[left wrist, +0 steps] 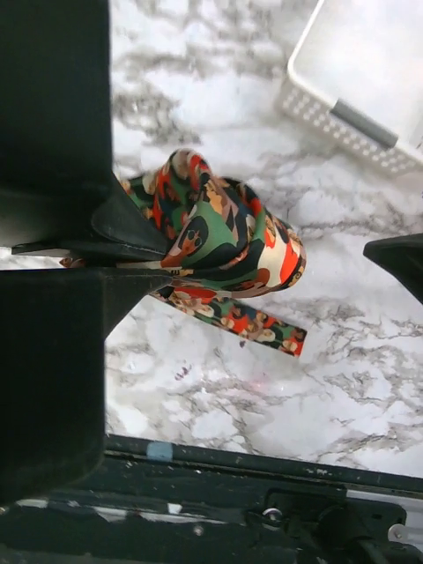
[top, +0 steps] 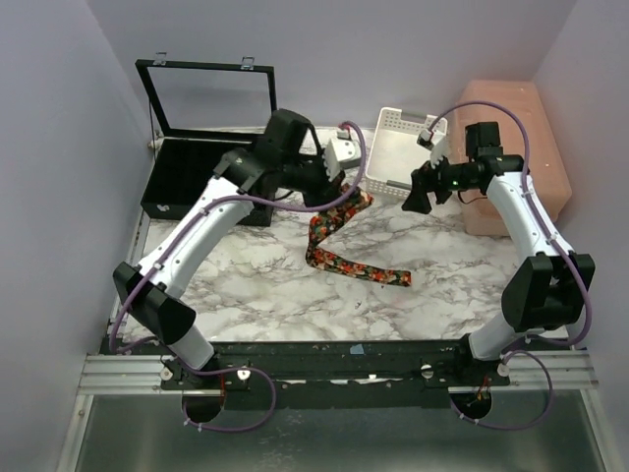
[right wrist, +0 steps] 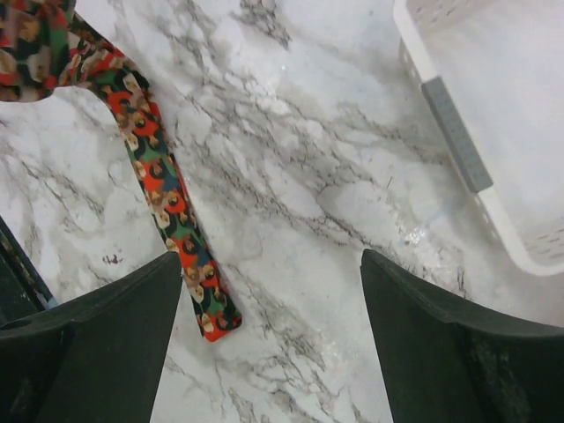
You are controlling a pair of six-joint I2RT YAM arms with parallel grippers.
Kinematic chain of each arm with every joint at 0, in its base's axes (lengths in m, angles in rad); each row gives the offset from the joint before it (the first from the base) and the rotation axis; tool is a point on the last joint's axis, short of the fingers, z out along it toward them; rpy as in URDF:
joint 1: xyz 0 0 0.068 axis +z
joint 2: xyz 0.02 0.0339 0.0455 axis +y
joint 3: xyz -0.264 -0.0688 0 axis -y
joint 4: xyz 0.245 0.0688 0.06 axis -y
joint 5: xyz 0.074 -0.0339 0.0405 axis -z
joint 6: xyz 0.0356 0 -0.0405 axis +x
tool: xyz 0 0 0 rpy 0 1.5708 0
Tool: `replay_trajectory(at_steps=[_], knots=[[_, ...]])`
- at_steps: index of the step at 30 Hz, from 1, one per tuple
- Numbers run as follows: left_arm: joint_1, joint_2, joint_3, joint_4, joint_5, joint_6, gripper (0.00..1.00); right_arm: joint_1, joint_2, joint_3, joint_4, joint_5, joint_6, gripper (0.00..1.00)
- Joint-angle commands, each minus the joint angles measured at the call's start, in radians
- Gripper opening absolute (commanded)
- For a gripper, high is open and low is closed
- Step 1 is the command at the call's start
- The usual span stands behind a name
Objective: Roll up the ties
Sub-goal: Flatten out the tie at the center of the board.
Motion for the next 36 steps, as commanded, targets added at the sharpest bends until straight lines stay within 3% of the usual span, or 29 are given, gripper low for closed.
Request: replay_trajectory(at_steps=[1,5,9,13,15,17,20,23,27,33,34,35,36], knots=[[0.138,0.01,0.255,-0.344,0.112,0.236,0.0,-0.001,0.014,0.075,0.052,-0.101,0.084,0.85],[0.188,0.094,0.567,-0.505,0.133,0.261,0.0,-0.002,0.022,0.102,0.094,-0.092,0.172,0.86],[0.195,0.083,0.653,-0.453,0.187,0.203,0.0,-0.001,0.024,0.152,0.089,-0.082,0.215,0.86],[0.271,0.001,0.562,-0.137,0.19,-0.15,0.0,-0.001,0.02,0.182,0.09,-0.088,0.232,0.86],[0.324,-0.051,0.491,0.022,0.118,-0.375,0.0,-0.002,0.029,0.197,0.094,-0.094,0.251,0.87],[0.364,-0.113,0.427,0.12,0.004,-0.509,0.0,-0.002,0.045,0.214,0.098,-0.108,0.269,0.88],[0.375,-0.213,0.33,0.187,-0.231,-0.574,0.0,-0.002,0.079,0.252,0.102,-0.129,0.299,0.9],[0.366,-0.308,0.203,0.258,-0.326,-0.617,0.0,-0.001,0.114,0.301,0.093,-0.134,0.333,0.9],[0.276,-0.388,0.013,0.402,-0.313,-0.616,0.0,-0.021,0.142,0.352,0.054,-0.139,0.373,0.9],[-0.009,-0.258,0.016,0.577,-0.209,-0.62,0.0,-0.177,0.184,0.439,-0.082,-0.135,0.35,0.9],[-0.052,-0.228,0.026,0.602,-0.169,-0.613,0.06,-0.207,0.196,0.461,-0.119,-0.128,0.323,0.9],[-0.085,-0.194,0.039,0.621,-0.113,-0.592,0.21,-0.237,0.212,0.491,-0.168,-0.122,0.28,0.9],[-0.109,-0.165,0.055,0.623,-0.072,-0.561,0.46,-0.254,0.226,0.519,-0.218,-0.106,0.237,0.9]])
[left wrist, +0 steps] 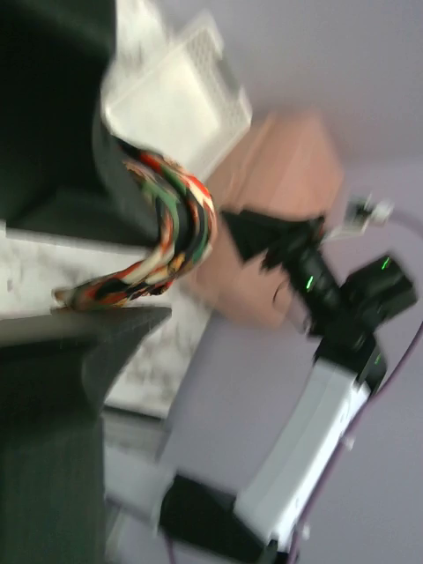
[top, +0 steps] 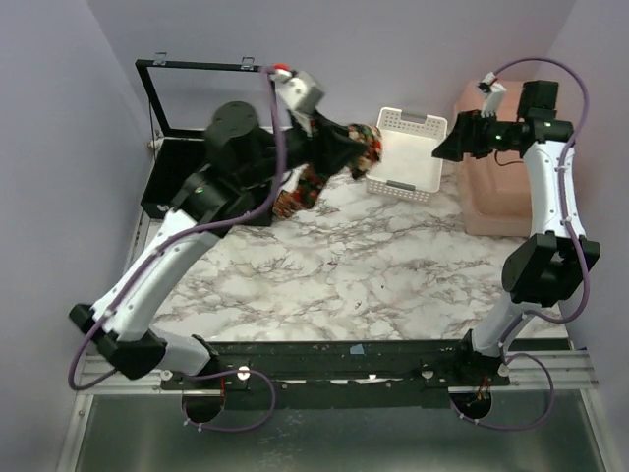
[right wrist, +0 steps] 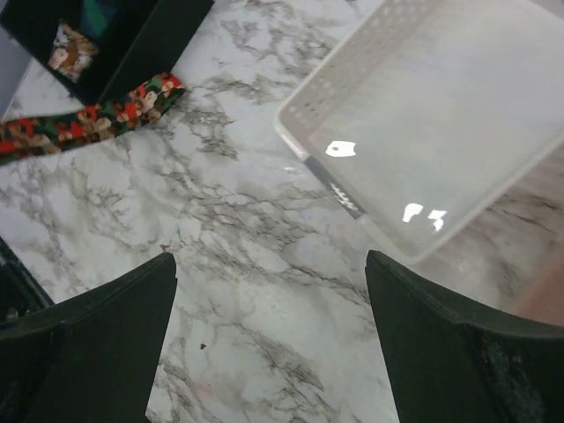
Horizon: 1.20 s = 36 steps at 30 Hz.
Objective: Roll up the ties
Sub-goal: Flatten out the tie at the center of the board.
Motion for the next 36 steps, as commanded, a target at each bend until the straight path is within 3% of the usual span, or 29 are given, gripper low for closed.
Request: replay_trajectory(at_steps=[1,2,6,9,11,13,19,26,31,36], knots=[[-0.136,0.15,0.045,0.122,0.212,0.062,0.82,-0.101,0.064,0.123,-0.243,0.056,-0.157,0.9],[-0.144,0.157,0.052,0.1,0.244,0.096,0.98,-0.104,0.074,0.141,-0.294,0.087,-0.212,0.9],[-0.101,0.075,-0.045,-0.034,0.303,0.269,0.98,-0.102,0.064,0.094,-0.407,0.165,-0.425,0.91],[0.033,-0.027,-0.215,-0.031,0.397,0.351,0.98,-0.096,0.041,-0.005,-0.46,0.187,-0.542,0.9],[0.102,-0.054,-0.264,-0.114,0.398,0.468,0.99,-0.074,0.018,-0.092,-0.461,0.211,-0.574,0.91],[0.143,-0.05,-0.292,-0.199,0.306,0.55,0.98,-0.035,-0.011,-0.178,-0.444,0.245,-0.602,0.9],[0.24,0.072,-0.306,-0.365,0.287,0.751,0.88,0.122,-0.114,-0.433,-0.166,0.45,-0.613,0.89],[0.283,0.233,-0.251,-0.466,0.347,1.049,0.81,0.168,-0.036,-0.37,-0.1,0.452,-0.826,0.89],[0.336,0.328,-0.136,-0.509,0.384,1.038,0.81,0.216,-0.004,-0.387,-0.122,0.427,-1.056,0.89],[0.36,0.357,-0.118,-0.522,0.382,1.039,0.81,0.249,0.055,-0.408,-0.044,0.461,-1.133,0.89]])
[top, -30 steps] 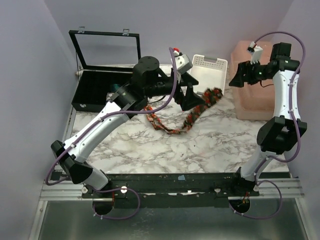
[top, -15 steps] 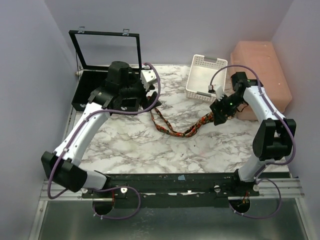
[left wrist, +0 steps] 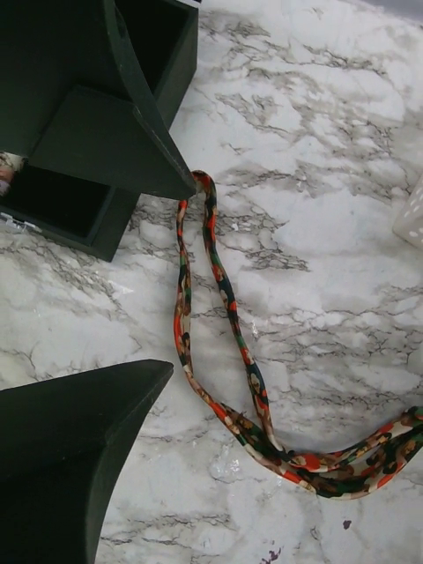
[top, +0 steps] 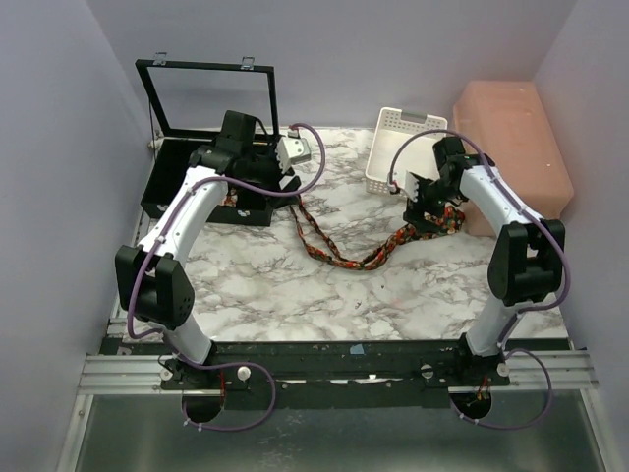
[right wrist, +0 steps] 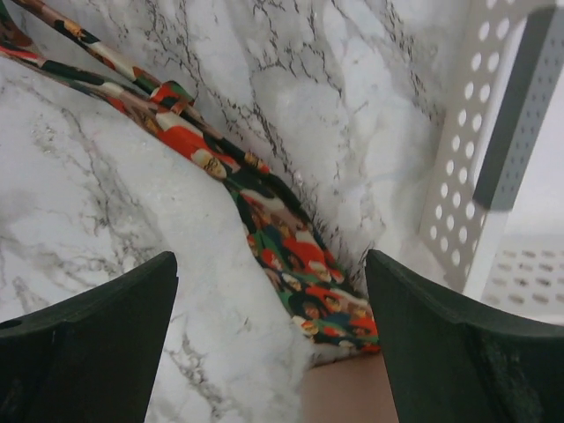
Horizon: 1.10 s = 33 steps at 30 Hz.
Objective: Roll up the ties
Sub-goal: Flatten out the tie at the center of the board.
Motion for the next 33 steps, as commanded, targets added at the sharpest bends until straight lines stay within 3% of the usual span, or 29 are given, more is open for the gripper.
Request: replay_trajectory(at_steps=[1,7,9,15,18,26,33], knots=[[0.019,0.002,0.012,-0.041,0.048,0.059,0.81,0.023,0.07,-0.008,0.086,0.041,-0.141,0.89],[0.03,-0.006,-0.031,-0.039,0.016,0.091,0.82,0.024,0.133,-0.015,0.081,0.078,-0.216,0.88],[0.043,-0.003,-0.026,-0.033,0.014,0.076,0.82,0.026,0.119,-0.047,0.069,0.08,-0.24,0.82],[0.078,0.041,0.01,-0.058,0.003,0.103,0.78,0.053,-0.015,-0.21,0.06,0.103,-0.221,0.34],[0.076,0.082,0.032,-0.064,-0.034,0.12,0.75,0.067,-0.124,-0.323,0.082,0.135,-0.197,0.02],[-0.001,0.188,0.092,-0.057,-0.136,0.295,0.78,0.068,-0.463,-0.6,0.14,0.306,-0.173,0.01],[-0.09,0.346,0.183,-0.018,-0.29,0.488,0.79,0.068,-0.633,-0.701,0.143,0.379,-0.143,0.01]])
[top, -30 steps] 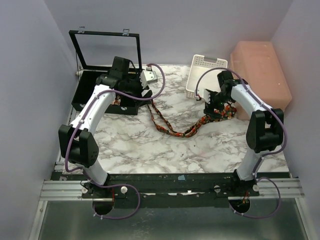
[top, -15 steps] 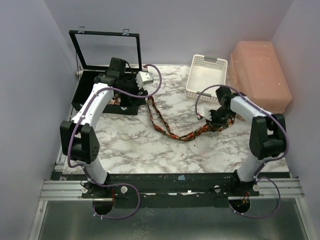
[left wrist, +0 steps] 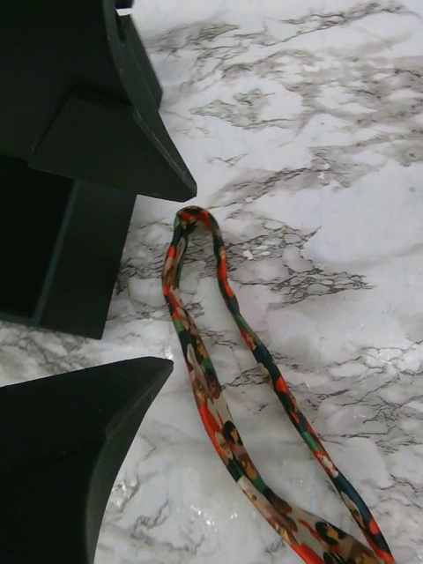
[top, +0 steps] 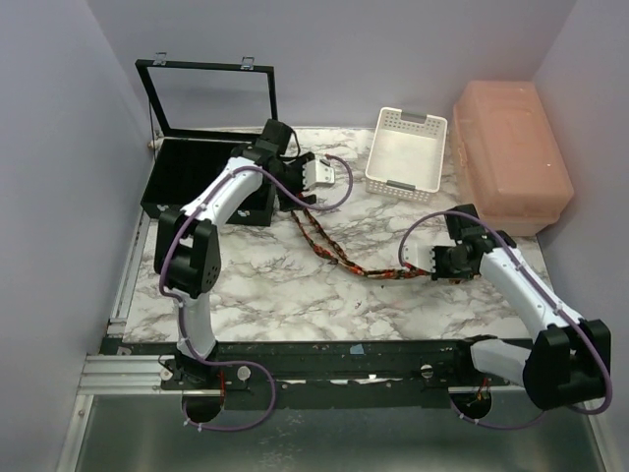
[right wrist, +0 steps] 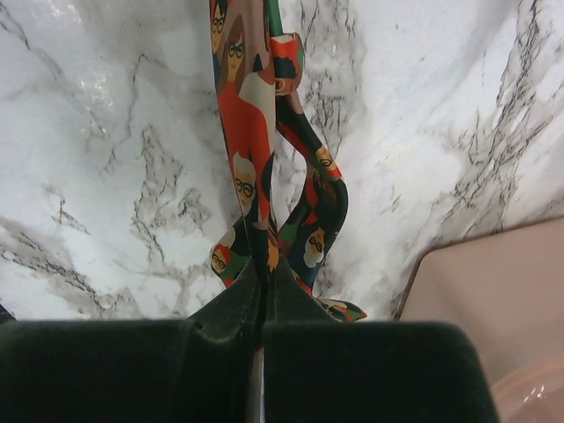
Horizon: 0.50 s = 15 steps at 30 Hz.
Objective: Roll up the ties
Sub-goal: Flatten out the tie at the center of the board.
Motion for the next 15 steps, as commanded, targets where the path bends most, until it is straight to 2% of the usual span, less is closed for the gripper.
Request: replay_trajectory(at_steps=[1,5,10,15], knots=[[-0.046,0.119,0.089,0.022,-0.136,0.185,0.79,0.0,-0.068,-0.035,0.014,0.089,0.042,0.01],[-0.064,0.212,0.159,-0.008,-0.2,0.248,0.79,0.0,-0.095,-0.025,-0.024,0.092,0.095,0.0],[-0.075,0.272,0.169,-0.053,-0.267,0.363,0.77,0.0,-0.124,-0.033,-0.055,0.103,0.138,0.01],[-0.076,0.318,0.188,-0.113,-0.312,0.423,0.56,0.0,-0.131,-0.032,-0.062,0.136,0.169,0.06]])
